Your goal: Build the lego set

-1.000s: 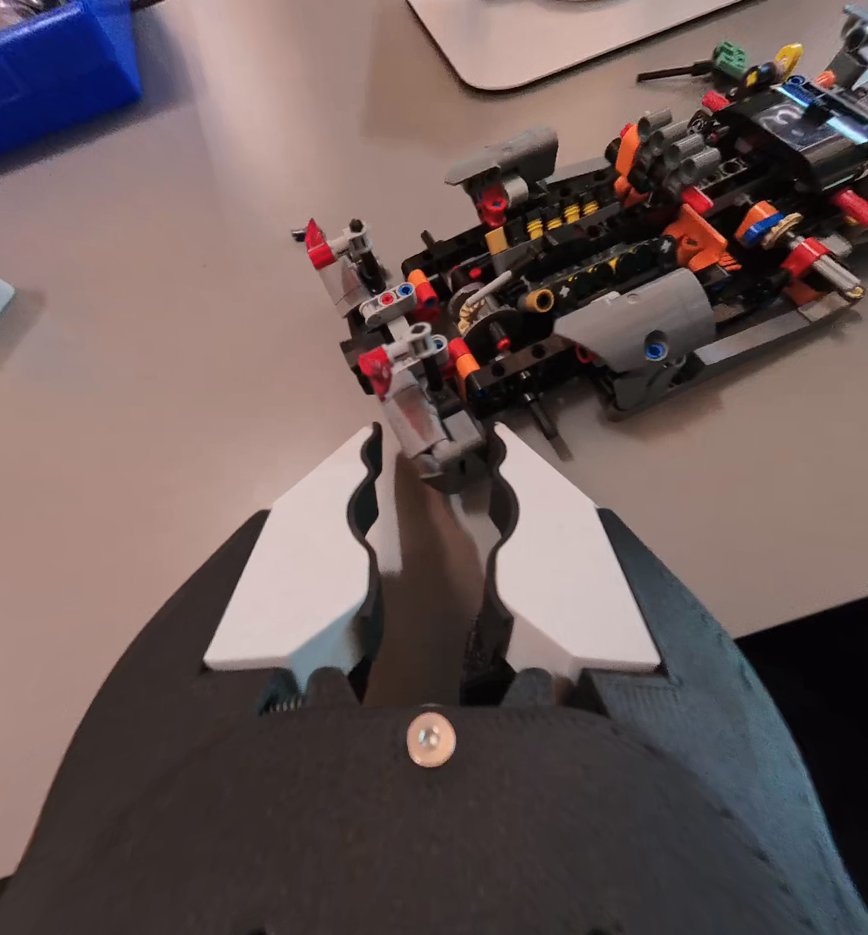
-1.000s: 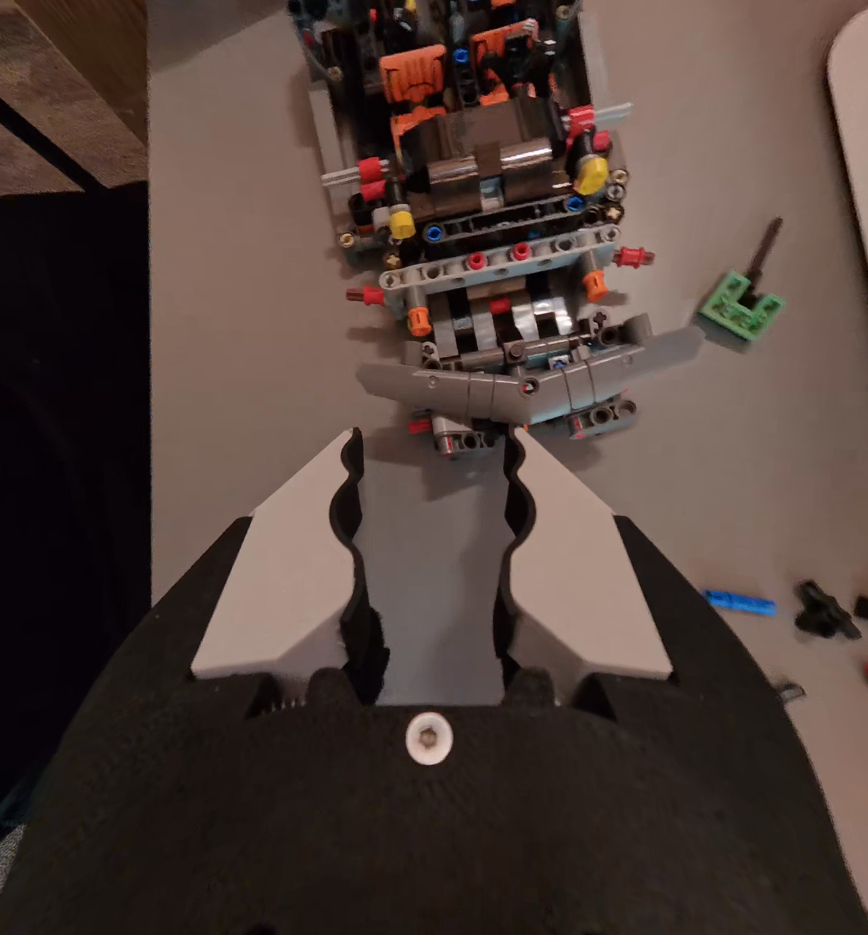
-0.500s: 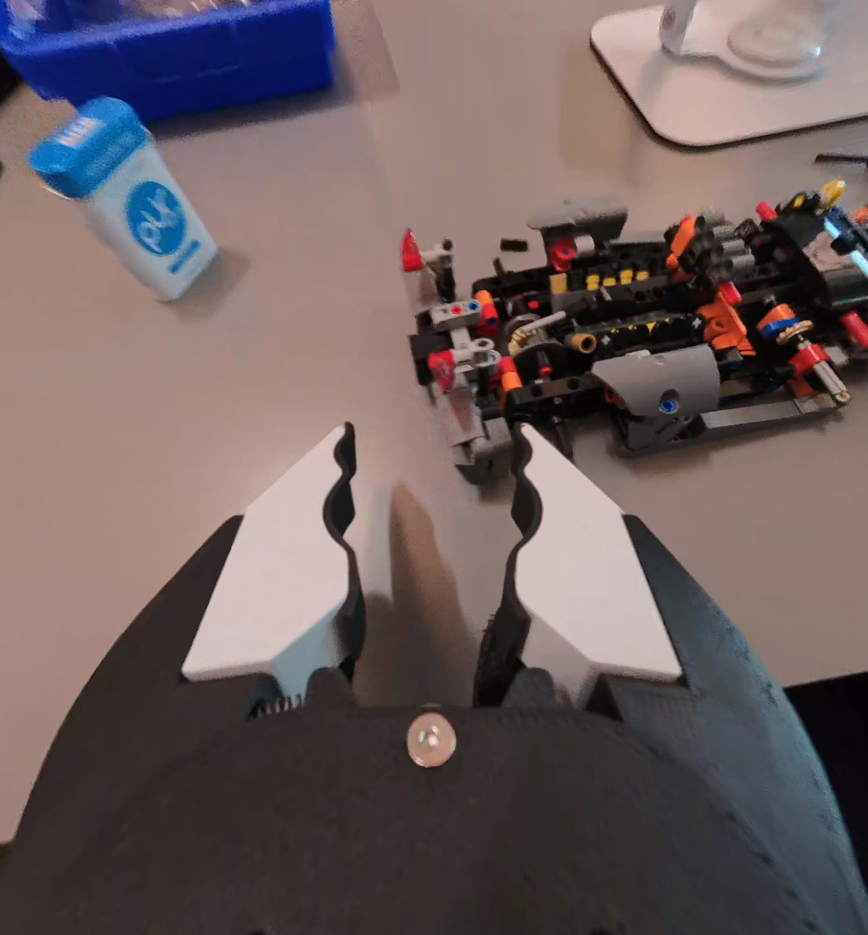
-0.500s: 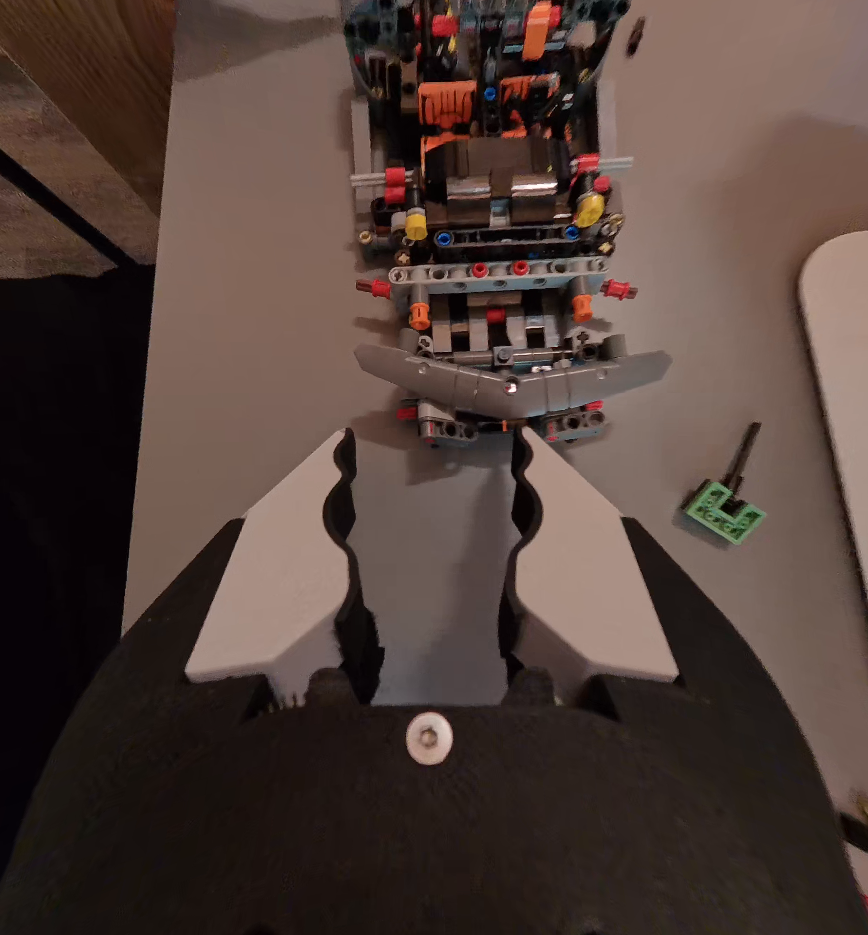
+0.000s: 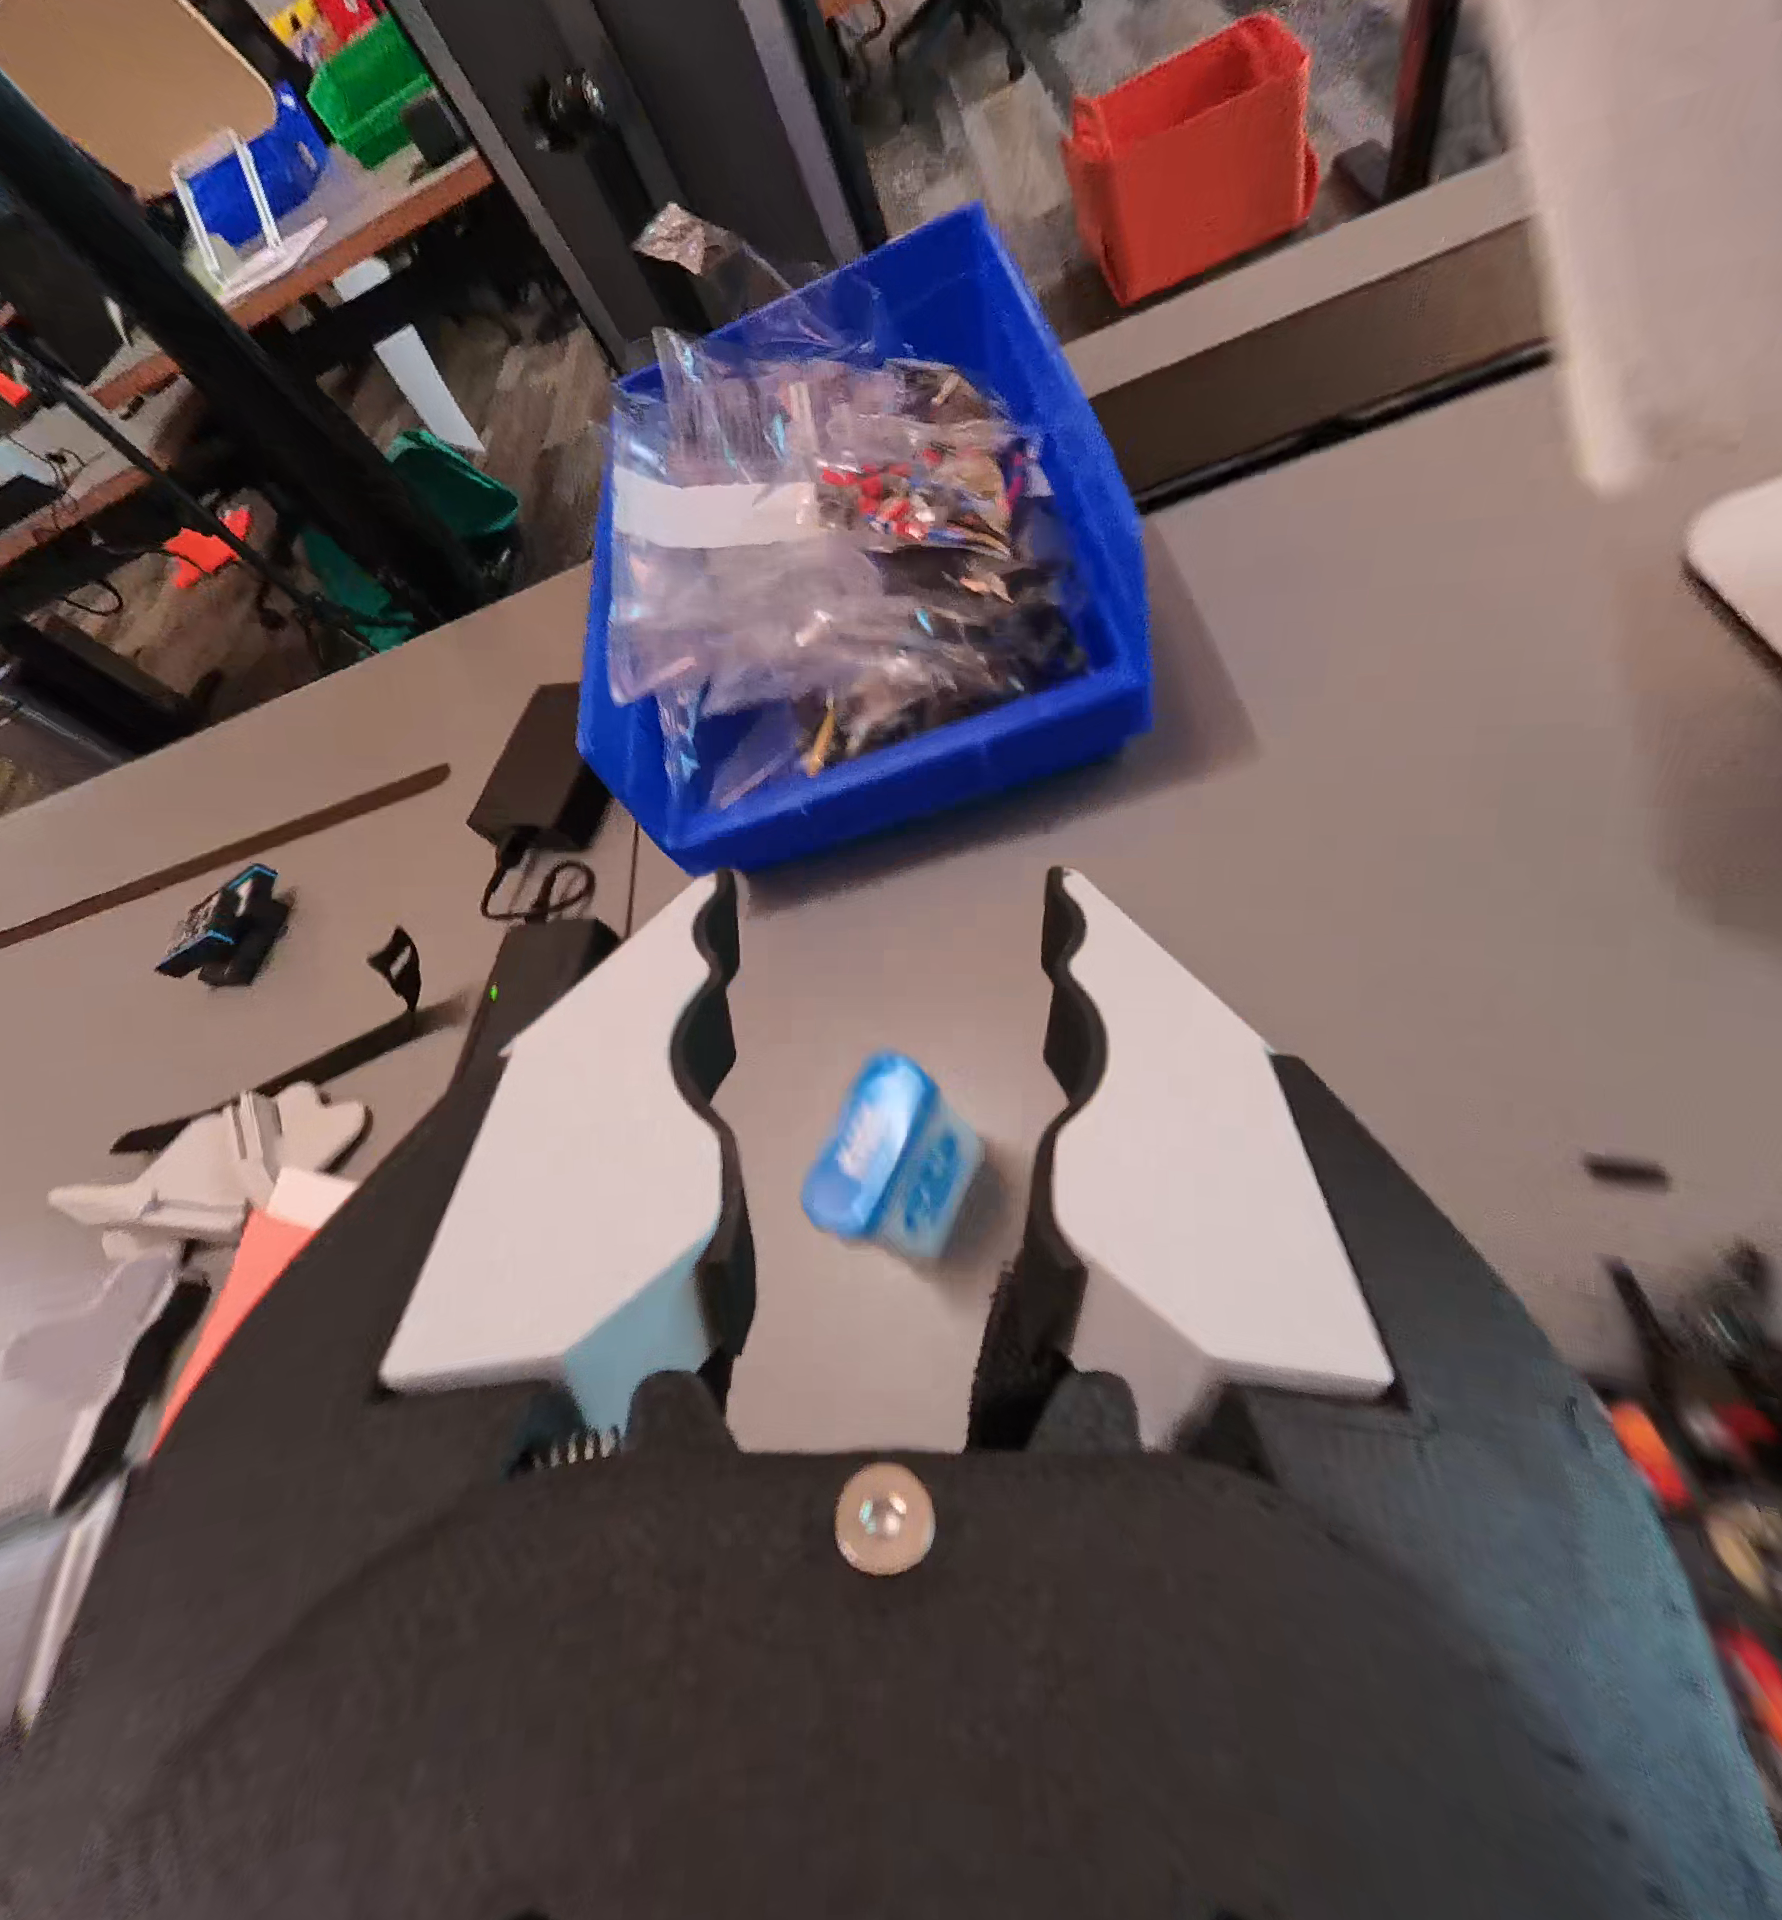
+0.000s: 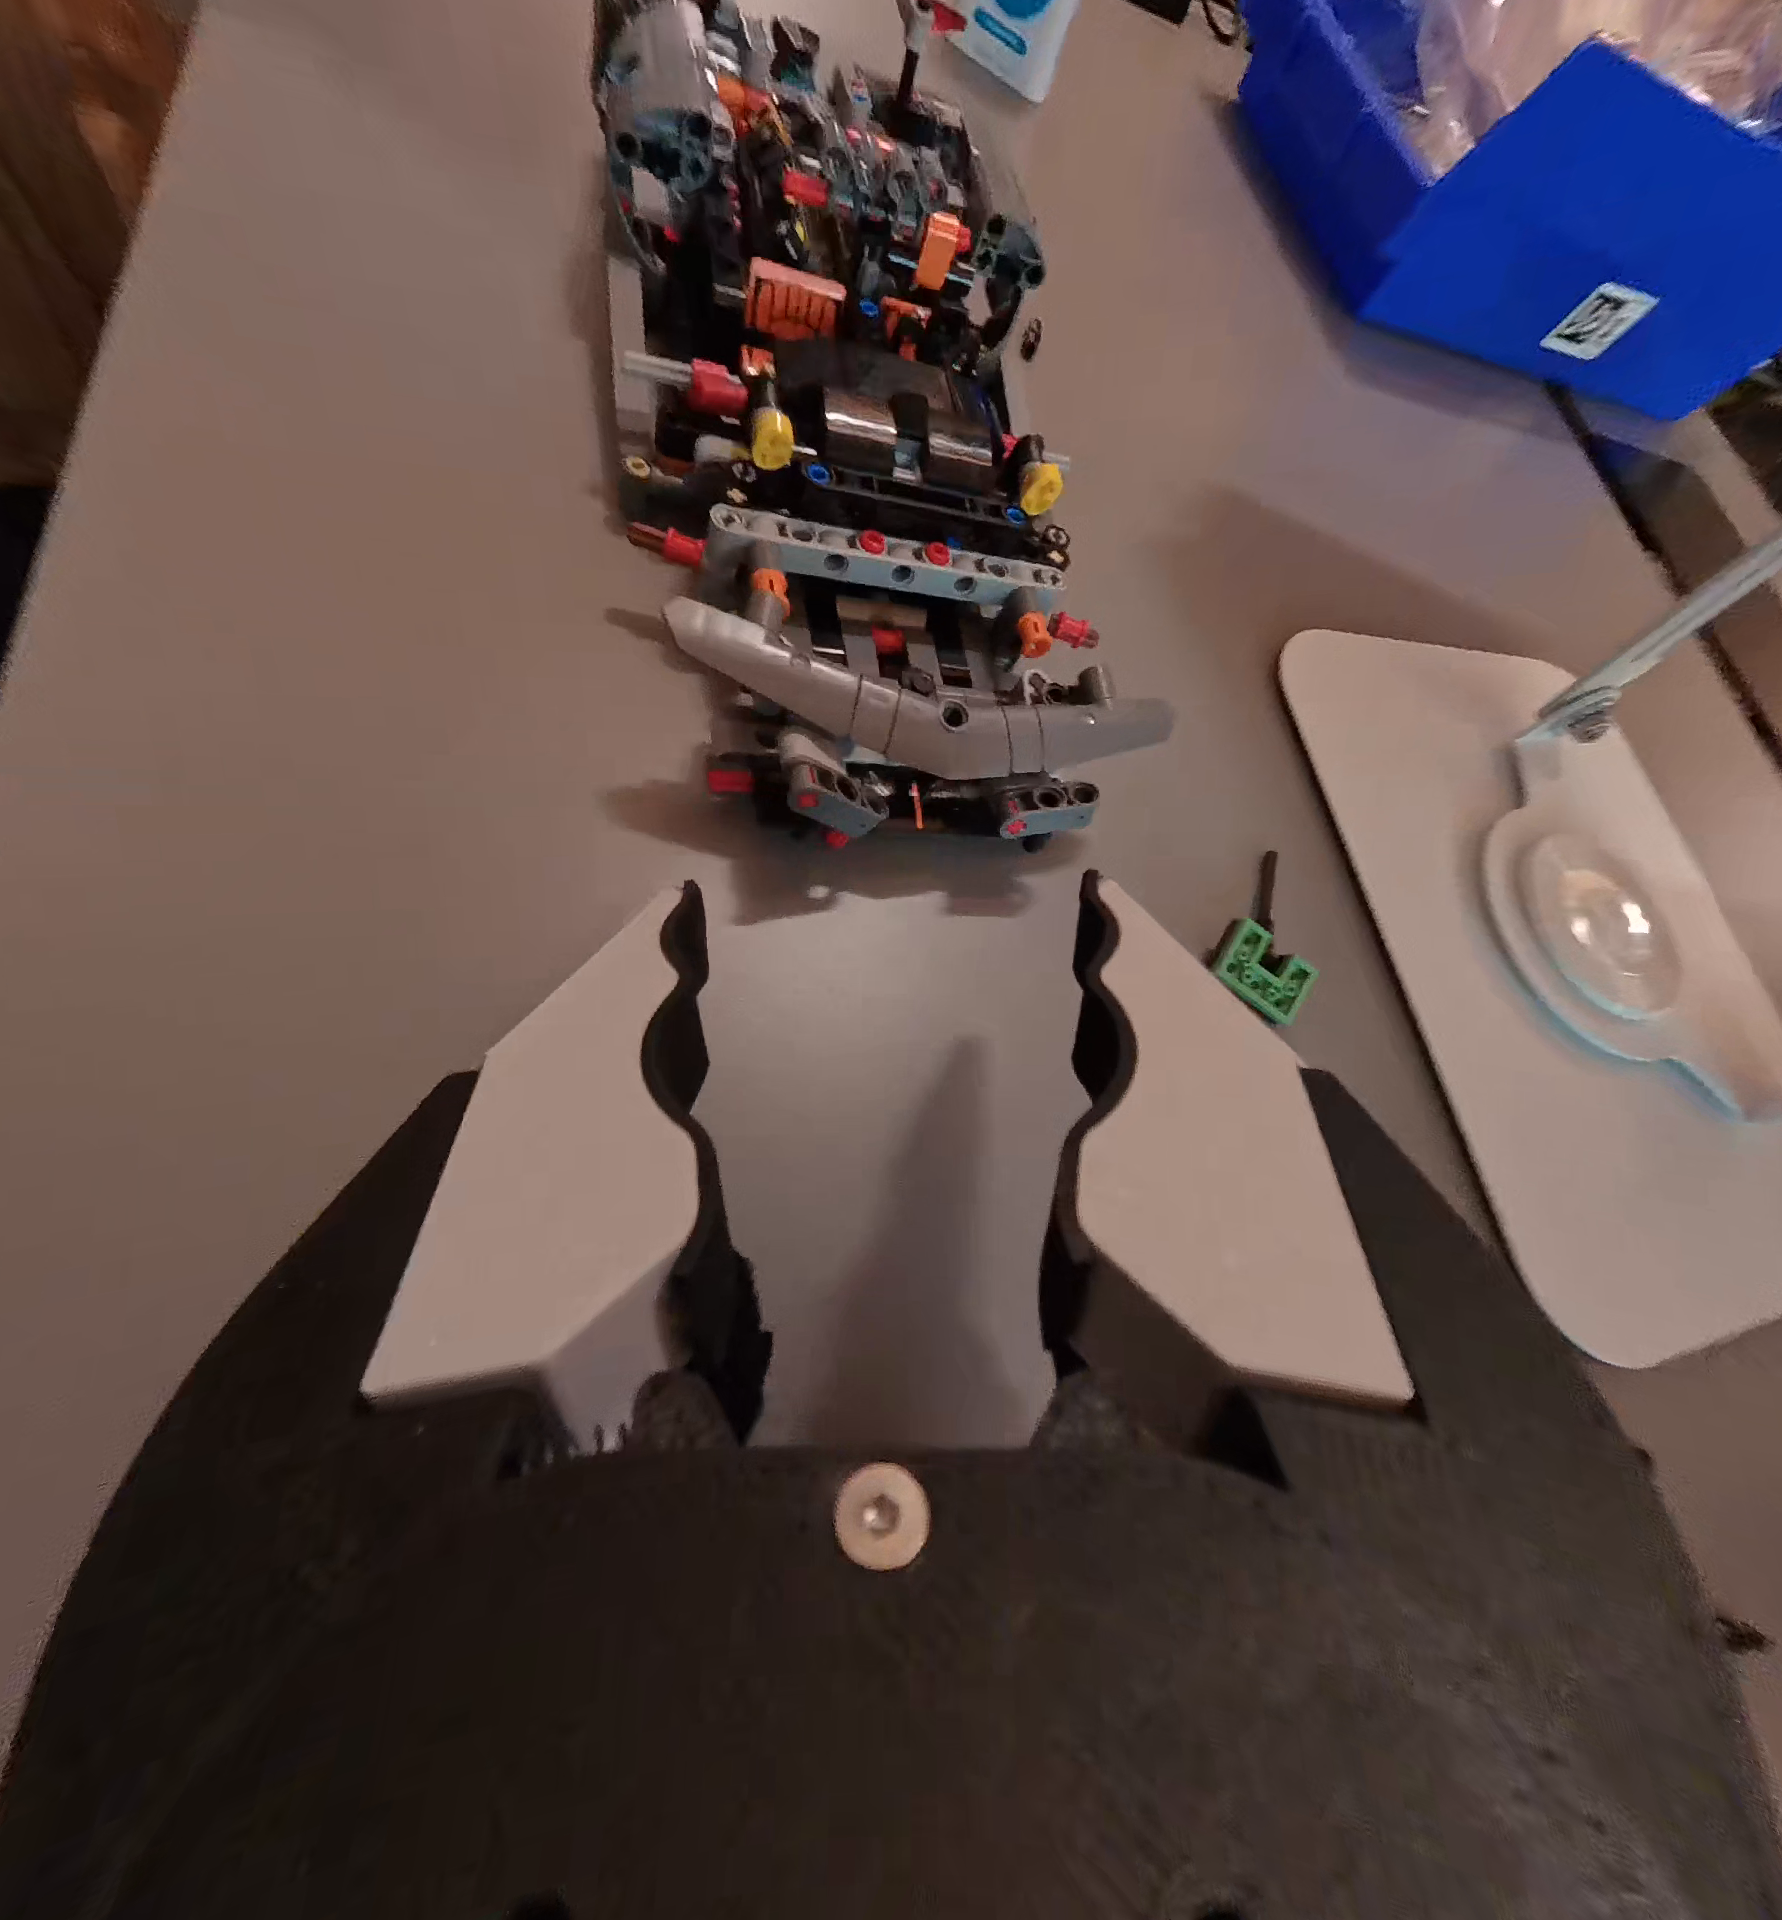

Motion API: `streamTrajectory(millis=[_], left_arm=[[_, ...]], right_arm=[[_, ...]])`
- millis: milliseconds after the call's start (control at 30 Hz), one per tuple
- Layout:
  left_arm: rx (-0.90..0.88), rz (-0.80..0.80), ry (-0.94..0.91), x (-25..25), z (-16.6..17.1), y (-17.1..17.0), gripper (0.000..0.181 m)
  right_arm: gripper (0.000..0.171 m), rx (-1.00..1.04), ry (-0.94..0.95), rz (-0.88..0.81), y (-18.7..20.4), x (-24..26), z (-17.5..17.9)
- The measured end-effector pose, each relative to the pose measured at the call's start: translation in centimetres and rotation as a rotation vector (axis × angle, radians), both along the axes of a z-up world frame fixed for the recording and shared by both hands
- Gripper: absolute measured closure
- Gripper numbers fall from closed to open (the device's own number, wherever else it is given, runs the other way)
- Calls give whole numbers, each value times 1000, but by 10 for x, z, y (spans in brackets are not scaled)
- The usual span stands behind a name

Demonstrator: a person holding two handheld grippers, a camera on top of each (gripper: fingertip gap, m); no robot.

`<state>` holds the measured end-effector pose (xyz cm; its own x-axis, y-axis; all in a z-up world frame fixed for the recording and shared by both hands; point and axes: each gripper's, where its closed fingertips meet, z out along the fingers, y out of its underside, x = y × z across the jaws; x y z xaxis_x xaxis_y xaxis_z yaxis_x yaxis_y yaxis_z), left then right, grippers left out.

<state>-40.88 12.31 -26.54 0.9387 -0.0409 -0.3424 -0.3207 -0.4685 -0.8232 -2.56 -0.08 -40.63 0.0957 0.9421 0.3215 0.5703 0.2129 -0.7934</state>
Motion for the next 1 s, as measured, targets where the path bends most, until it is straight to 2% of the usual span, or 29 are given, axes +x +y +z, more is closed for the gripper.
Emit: streamTrajectory(millis=[67,167,333,367,467,500,600,800,1000], left_arm=[[-16,40,14,-25,3,42,123],[-96,101,-27,-69,-15,97,118],[-162,102,-400,-97,-52,162,119],[-166,97,-444,-99,-57,170,126],[-156,55,-476,-98,-58,183,174],[-147,30,-473,-96,-54,184,181],[-122,-30,-471,-88,-32,181,181],[-15,-73,-387,-77,35,184,181],[37,-89,-379,-71,66,186,181]], right_arm=[[104,72,-3,-8,1,0,0],[104,89,-3,-16,1,1,0],[105,126,-26,4,-2,0,-3],[105,126,-26,1,-2,1,-3],[106,125,-28,-13,1,2,-3],[107,127,-29,-16,1,2,-3],[108,124,-32,-35,5,3,-4],[111,116,-37,-37,6,3,-4],[114,125,-39,-45,7,3,-5]])
